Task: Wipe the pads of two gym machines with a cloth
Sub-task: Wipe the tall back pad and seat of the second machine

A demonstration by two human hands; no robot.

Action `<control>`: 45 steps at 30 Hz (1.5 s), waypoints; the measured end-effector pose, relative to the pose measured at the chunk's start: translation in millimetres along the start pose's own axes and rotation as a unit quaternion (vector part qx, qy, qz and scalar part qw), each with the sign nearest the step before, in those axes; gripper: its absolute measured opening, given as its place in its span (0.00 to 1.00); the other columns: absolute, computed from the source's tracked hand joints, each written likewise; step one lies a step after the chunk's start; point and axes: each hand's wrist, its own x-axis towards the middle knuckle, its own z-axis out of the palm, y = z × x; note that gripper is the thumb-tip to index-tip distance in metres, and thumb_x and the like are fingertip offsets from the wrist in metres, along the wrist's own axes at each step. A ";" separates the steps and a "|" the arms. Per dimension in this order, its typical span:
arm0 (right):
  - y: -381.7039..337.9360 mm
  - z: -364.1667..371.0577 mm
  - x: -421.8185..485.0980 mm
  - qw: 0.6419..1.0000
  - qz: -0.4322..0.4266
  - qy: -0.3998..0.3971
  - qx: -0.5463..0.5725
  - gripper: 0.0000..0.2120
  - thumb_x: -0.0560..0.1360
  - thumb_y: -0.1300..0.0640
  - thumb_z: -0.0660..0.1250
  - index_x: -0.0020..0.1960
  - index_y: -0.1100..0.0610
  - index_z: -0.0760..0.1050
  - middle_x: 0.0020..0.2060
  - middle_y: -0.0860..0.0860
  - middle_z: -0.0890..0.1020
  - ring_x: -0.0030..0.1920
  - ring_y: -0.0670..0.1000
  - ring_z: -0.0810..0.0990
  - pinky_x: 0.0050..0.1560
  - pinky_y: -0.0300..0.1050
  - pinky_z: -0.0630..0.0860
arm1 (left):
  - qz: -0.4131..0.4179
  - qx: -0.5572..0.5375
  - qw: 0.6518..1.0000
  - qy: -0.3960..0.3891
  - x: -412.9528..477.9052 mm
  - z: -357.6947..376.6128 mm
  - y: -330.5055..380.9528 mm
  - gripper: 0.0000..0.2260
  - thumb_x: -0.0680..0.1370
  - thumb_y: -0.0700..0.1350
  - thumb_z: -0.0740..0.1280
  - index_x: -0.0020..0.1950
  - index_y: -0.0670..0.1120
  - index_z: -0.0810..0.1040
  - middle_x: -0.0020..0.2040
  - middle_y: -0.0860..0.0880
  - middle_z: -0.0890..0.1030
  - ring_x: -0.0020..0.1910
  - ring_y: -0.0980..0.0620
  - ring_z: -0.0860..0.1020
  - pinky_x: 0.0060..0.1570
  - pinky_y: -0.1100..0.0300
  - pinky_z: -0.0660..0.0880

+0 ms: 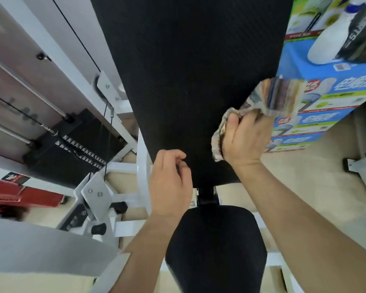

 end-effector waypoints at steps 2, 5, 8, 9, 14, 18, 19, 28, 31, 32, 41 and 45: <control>-30.2 -4.8 30.6 0.990 -0.124 0.037 -0.058 0.19 0.83 0.46 0.53 0.60 0.62 0.68 0.57 0.74 0.76 0.62 0.74 0.73 0.70 0.64 0.61 | -0.013 -0.036 0.999 0.029 14.1 -9.2 8.0 0.07 0.77 0.41 0.60 0.53 0.48 0.75 0.49 0.54 0.74 0.43 0.58 0.74 0.43 0.70 0.70; -81.6 -4.4 39.2 0.936 -0.346 0.024 -0.053 0.23 0.81 0.48 0.58 0.71 0.59 0.71 0.71 0.65 0.70 0.73 0.64 0.66 0.75 0.58 0.54 | -0.036 -0.078 0.993 0.086 28.9 -21.7 13.2 0.07 0.78 0.37 0.62 0.51 0.48 0.75 0.48 0.54 0.74 0.43 0.58 0.73 0.45 0.70 0.69; -86.6 16.2 -1.5 0.882 -0.464 -0.059 -0.061 0.29 0.81 0.49 0.58 0.79 0.57 0.57 0.78 0.56 0.59 0.79 0.56 0.54 0.78 0.53 0.45 | -0.058 -0.101 0.986 0.119 32.4 -29.4 5.7 0.07 0.78 0.37 0.61 0.51 0.47 0.75 0.48 0.53 0.74 0.45 0.55 0.74 0.48 0.68 0.70; -71.3 24.2 -20.2 0.847 -0.514 -0.098 -0.089 0.30 0.81 0.50 0.58 0.80 0.57 0.54 0.80 0.54 0.55 0.80 0.55 0.49 0.79 0.52 0.39 | -0.080 -0.109 0.983 0.121 30.0 -32.3 2.2 0.07 0.78 0.37 0.62 0.51 0.48 0.74 0.48 0.54 0.75 0.46 0.54 0.75 0.48 0.65 0.72; 13.7 24.3 -52.9 0.692 -0.655 -0.226 -0.201 0.34 0.81 0.51 0.58 0.77 0.62 0.43 0.80 0.53 0.46 0.80 0.53 0.40 0.77 0.52 0.32 | -0.150 -0.096 0.978 0.105 9.7 -41.3 -13.1 0.09 0.79 0.37 0.62 0.51 0.51 0.73 0.48 0.52 0.76 0.45 0.57 0.76 0.46 0.60 0.74; -29.2 -14.7 31.4 0.834 -0.523 -0.081 -0.156 0.18 0.82 0.50 0.58 0.68 0.57 0.72 0.78 0.57 0.56 0.78 0.58 0.57 0.77 0.55 0.48 | -0.175 -0.106 0.974 0.101 15.1 -51.2 -7.3 0.09 0.79 0.38 0.62 0.51 0.54 0.72 0.47 0.53 0.77 0.44 0.54 0.76 0.45 0.60 0.73; -49.7 -26.6 59.3 0.872 -0.466 -0.045 -0.145 0.18 0.82 0.49 0.57 0.67 0.56 0.74 0.77 0.58 0.58 0.77 0.59 0.59 0.76 0.56 0.50 | -0.183 -0.114 0.971 0.103 20.0 -55.4 -2.8 0.09 0.79 0.39 0.61 0.51 0.54 0.72 0.47 0.53 0.77 0.43 0.53 0.76 0.45 0.60 0.74; -147.6 -22.6 74.7 0.880 -0.457 -0.048 -0.121 0.29 0.83 0.47 0.50 0.81 0.55 0.50 0.79 0.59 0.54 0.79 0.59 0.52 0.79 0.56 0.49 | -0.237 -0.155 0.943 0.176 52.8 -72.7 -8.4 0.08 0.80 0.38 0.61 0.53 0.50 0.73 0.49 0.52 0.77 0.46 0.57 0.76 0.48 0.64 0.73; -119.6 13.3 15.4 0.799 -0.581 -0.101 -0.115 0.28 0.82 0.49 0.56 0.79 0.58 0.58 0.80 0.56 0.51 0.79 0.57 0.52 0.79 0.53 0.42 | -0.275 -0.157 0.936 0.155 29.7 -59.1 -28.7 0.07 0.80 0.39 0.61 0.54 0.49 0.73 0.49 0.51 0.78 0.46 0.52 0.78 0.49 0.56 0.77; -104.8 21.6 -3.3 0.776 -0.606 -0.125 -0.126 0.28 0.81 0.51 0.57 0.78 0.59 0.58 0.80 0.56 0.49 0.80 0.57 0.50 0.78 0.53 0.38 | -0.290 -0.158 0.932 0.149 20.9 -55.3 -34.2 0.07 0.80 0.40 0.61 0.54 0.50 0.73 0.49 0.52 0.78 0.46 0.50 0.78 0.49 0.54 0.77; -92.1 -4.1 24.6 0.721 -0.651 -0.129 -0.198 0.22 0.78 0.53 0.61 0.70 0.59 0.71 0.79 0.57 0.53 0.79 0.60 0.50 0.77 0.59 0.46 | -0.362 -0.193 0.899 0.151 -8.5 -65.2 -33.6 0.11 0.79 0.38 0.61 0.49 0.56 0.72 0.49 0.55 0.77 0.48 0.54 0.77 0.46 0.64 0.73; -179.3 -1.5 69.7 0.846 -0.506 -0.046 -0.160 0.19 0.79 0.55 0.63 0.67 0.61 0.75 0.71 0.61 0.72 0.74 0.61 0.66 0.75 0.59 0.53 | -0.351 -0.208 0.894 0.187 11.8 -83.2 -27.9 0.08 0.80 0.39 0.61 0.53 0.51 0.74 0.50 0.55 0.77 0.47 0.58 0.76 0.43 0.70 0.70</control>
